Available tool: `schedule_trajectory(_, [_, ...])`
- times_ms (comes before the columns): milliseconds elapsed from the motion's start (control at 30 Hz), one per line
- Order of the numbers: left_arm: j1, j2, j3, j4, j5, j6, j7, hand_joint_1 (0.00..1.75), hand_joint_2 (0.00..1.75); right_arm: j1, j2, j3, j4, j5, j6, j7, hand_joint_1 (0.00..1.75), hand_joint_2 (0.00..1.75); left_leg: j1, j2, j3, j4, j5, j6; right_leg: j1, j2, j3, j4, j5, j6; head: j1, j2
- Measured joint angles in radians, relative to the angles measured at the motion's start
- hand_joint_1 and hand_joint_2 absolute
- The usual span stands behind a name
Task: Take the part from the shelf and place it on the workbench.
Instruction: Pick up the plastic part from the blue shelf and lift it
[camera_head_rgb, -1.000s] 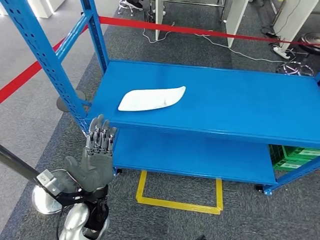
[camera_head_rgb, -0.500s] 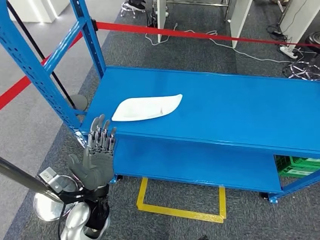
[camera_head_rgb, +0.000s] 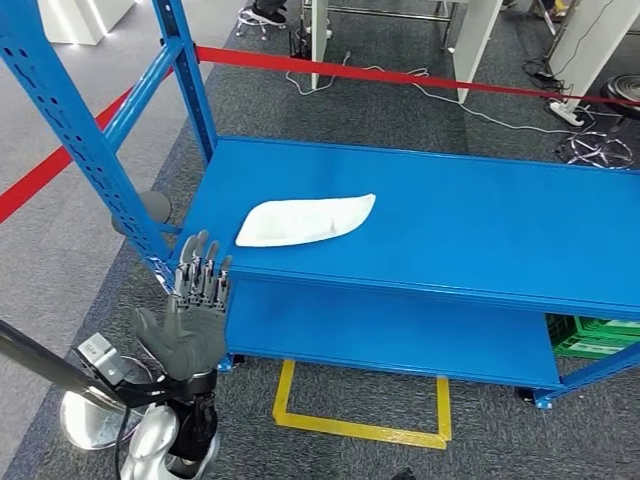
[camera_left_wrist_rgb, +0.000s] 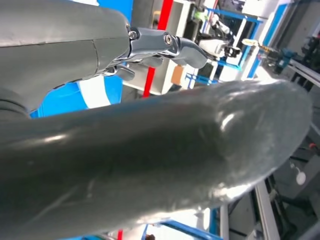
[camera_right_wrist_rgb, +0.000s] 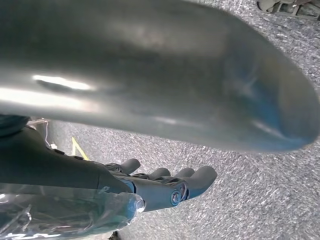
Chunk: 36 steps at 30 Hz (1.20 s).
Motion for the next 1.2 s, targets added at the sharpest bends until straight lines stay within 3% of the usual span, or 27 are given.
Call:
schedule_trajectory(100, [-0.001, 0.003, -0.005, 0.000, -0.007, -0.038, -0.031, 0.00, 0.00, 0.000, 0.000, -0.004, 0.000, 0.001, 0.004, -0.006, 0.00, 0.00, -0.001, 0.000, 0.009, -0.001, -0.020, 0.014, 0.000, -0.003, -0.093, 0.185, -0.075, 0.007, 0.007, 0.000])
schedule_trajectory(133, [0.000, 0.004, -0.006, 0.000, -0.009, -0.045, -0.036, 0.00, 0.00, 0.002, 0.000, -0.005, 0.000, 0.001, 0.005, -0.007, 0.00, 0.00, -0.002, 0.000, 0.015, -0.001, -0.025, 0.016, 0.000, -0.003, -0.122, 0.237, -0.085, 0.008, 0.007, 0.000])
schedule_trajectory(167, [0.000, 0.005, -0.007, 0.000, -0.010, -0.049, -0.038, 0.00, 0.00, 0.005, 0.000, -0.005, 0.000, 0.000, 0.006, -0.007, 0.00, 0.00, -0.002, 0.001, 0.023, -0.001, -0.027, 0.015, 0.000, -0.003, -0.135, 0.255, -0.078, 0.008, 0.009, 0.000])
schedule_trajectory(200, [0.000, 0.006, -0.007, 0.001, -0.010, -0.049, -0.037, 0.00, 0.00, 0.007, 0.000, -0.006, 0.000, 0.000, 0.006, -0.007, 0.00, 0.00, -0.002, 0.002, 0.032, 0.000, -0.029, 0.013, -0.001, -0.003, -0.128, 0.233, -0.052, 0.008, 0.009, 0.000])
schedule_trajectory(267, [0.000, 0.006, -0.007, 0.001, -0.010, -0.039, -0.030, 0.00, 0.00, 0.008, 0.000, -0.006, 0.000, 0.000, 0.005, -0.007, 0.00, 0.00, -0.002, 0.001, 0.051, 0.000, -0.036, 0.007, -0.001, -0.004, -0.072, 0.106, 0.022, 0.005, 0.009, 0.000])
schedule_trajectory(333, [0.000, 0.004, -0.006, 0.002, -0.010, -0.026, -0.021, 0.00, 0.00, 0.006, 0.000, -0.007, 0.000, -0.001, 0.004, -0.006, 0.00, 0.00, -0.005, -0.002, 0.056, 0.002, -0.046, -0.002, -0.001, -0.003, -0.025, 0.003, 0.057, 0.001, 0.009, 0.000])
schedule_trajectory(500, [0.000, 0.002, -0.004, 0.003, -0.018, 0.000, -0.003, 0.00, 0.00, 0.005, 0.000, -0.008, 0.001, 0.000, 0.001, -0.003, 0.00, 0.00, -0.006, -0.001, 0.049, 0.020, -0.068, -0.028, -0.002, -0.001, -0.006, -0.026, 0.043, -0.026, 0.000, 0.000])
schedule_trajectory(567, [0.000, 0.002, -0.003, 0.004, -0.019, 0.007, 0.006, 0.00, 0.00, 0.002, 0.000, -0.009, 0.001, 0.000, 0.000, -0.003, 0.00, 0.00, -0.005, 0.002, -0.001, 0.115, -0.111, -0.038, -0.005, -0.002, 0.005, -0.031, 0.038, -0.035, -0.006, 0.000])
schedule_trajectory(633, [-0.001, 0.003, -0.003, 0.008, -0.020, 0.015, 0.017, 0.00, 0.00, 0.000, 0.000, -0.010, 0.001, 0.000, 0.000, -0.003, 0.00, 0.00, -0.004, 0.002, -0.082, 0.239, -0.146, -0.042, -0.005, -0.002, 0.010, -0.032, 0.033, -0.040, -0.007, 0.000])
schedule_trajectory(667, [-0.001, 0.003, -0.002, 0.011, -0.020, 0.019, 0.022, 0.00, 0.00, 0.001, 0.000, -0.011, 0.001, 0.000, 0.000, -0.002, 0.00, 0.00, -0.003, 0.002, -0.108, 0.270, -0.142, -0.043, -0.005, -0.002, 0.012, -0.032, 0.030, -0.041, -0.008, 0.000])
schedule_trajectory(700, [-0.001, 0.003, -0.002, 0.014, -0.021, 0.022, 0.026, 0.00, 0.00, 0.001, 0.000, -0.012, 0.001, 0.000, 0.000, -0.001, 0.00, 0.00, -0.003, 0.002, -0.116, 0.264, -0.117, -0.042, -0.005, -0.001, 0.016, -0.031, 0.028, -0.041, -0.007, 0.000])
schedule_trajectory(733, [-0.001, 0.003, -0.002, 0.016, -0.021, 0.025, 0.029, 0.00, 0.00, 0.001, 0.000, -0.013, 0.001, 0.000, 0.000, 0.000, 0.00, 0.00, -0.003, 0.002, -0.105, 0.224, -0.079, -0.041, -0.006, 0.000, 0.020, -0.031, 0.025, -0.039, -0.007, 0.000])
schedule_trajectory(800, [-0.002, 0.003, -0.002, 0.019, -0.024, 0.028, 0.034, 0.00, 0.00, 0.000, 0.000, -0.014, 0.001, 0.000, 0.000, 0.000, 0.00, 0.00, -0.003, 0.005, -0.053, 0.097, -0.005, -0.037, -0.003, 0.003, 0.026, -0.029, 0.019, -0.032, -0.008, 0.000])
schedule_trajectory(833, [-0.002, 0.002, -0.002, 0.020, -0.025, 0.030, 0.036, 0.00, 0.00, 0.000, 0.000, -0.014, 0.001, 0.000, 0.000, 0.001, 0.00, 0.00, -0.003, 0.005, -0.032, 0.048, 0.013, -0.033, -0.001, 0.004, 0.026, -0.029, 0.016, -0.027, -0.008, 0.000])
schedule_trajectory(900, [-0.003, 0.002, -0.002, 0.023, -0.027, 0.032, 0.038, 0.00, 0.00, 0.001, 0.000, -0.015, 0.001, 0.000, 0.000, 0.002, 0.00, 0.00, -0.004, 0.004, -0.017, 0.006, 0.016, -0.023, 0.002, 0.004, 0.026, -0.031, 0.013, -0.016, -0.008, 0.000])
schedule_trajectory(967, [-0.004, 0.001, -0.002, 0.025, -0.027, 0.032, 0.040, 0.00, 0.87, 0.001, 0.000, -0.015, 0.001, 0.000, 0.000, 0.004, 0.00, 0.00, -0.002, 0.002, -0.017, 0.003, 0.018, -0.011, 0.001, 0.003, 0.028, -0.034, 0.012, -0.005, -0.007, 0.000])
schedule_trajectory(1033, [-0.005, 0.000, -0.002, 0.027, -0.018, 0.029, 0.045, 0.00, 1.75, 0.000, 0.000, -0.015, 0.001, -0.003, 0.000, 0.003, 0.00, 0.00, 0.002, 0.003, -0.013, -0.001, 0.019, 0.000, 0.000, -0.001, 0.007, 0.012, -0.018, 0.004, -0.001, 0.000])
schedule_trajectory(1133, [-0.005, 0.000, -0.002, 0.031, 0.011, 0.014, 0.055, 0.00, 1.75, 0.000, 0.000, -0.022, 0.001, -0.027, 0.011, -0.009, 0.00, 0.00, 0.001, 0.004, -0.011, -0.001, 0.017, 0.008, 0.000, -0.003, -0.086, 0.197, -0.101, 0.010, 0.005, 0.000])
schedule_trajectory(1167, [-0.005, 0.000, -0.002, 0.032, 0.019, 0.008, 0.058, 0.00, 1.75, 0.000, 0.000, -0.028, 0.001, -0.038, 0.019, -0.012, 0.00, 0.00, 0.001, 0.004, -0.010, -0.001, 0.016, 0.009, 0.000, -0.003, -0.107, 0.235, -0.108, 0.011, 0.006, 0.000])
schedule_trajectory(1200, [-0.005, 0.000, -0.002, 0.034, 0.025, 0.004, 0.060, 0.00, 1.75, 0.000, 0.000, -0.034, 0.001, -0.047, 0.029, -0.011, 0.00, 0.00, 0.000, 0.003, -0.008, -0.001, 0.014, 0.009, 0.000, -0.003, -0.110, 0.234, -0.094, 0.010, 0.006, 0.000])
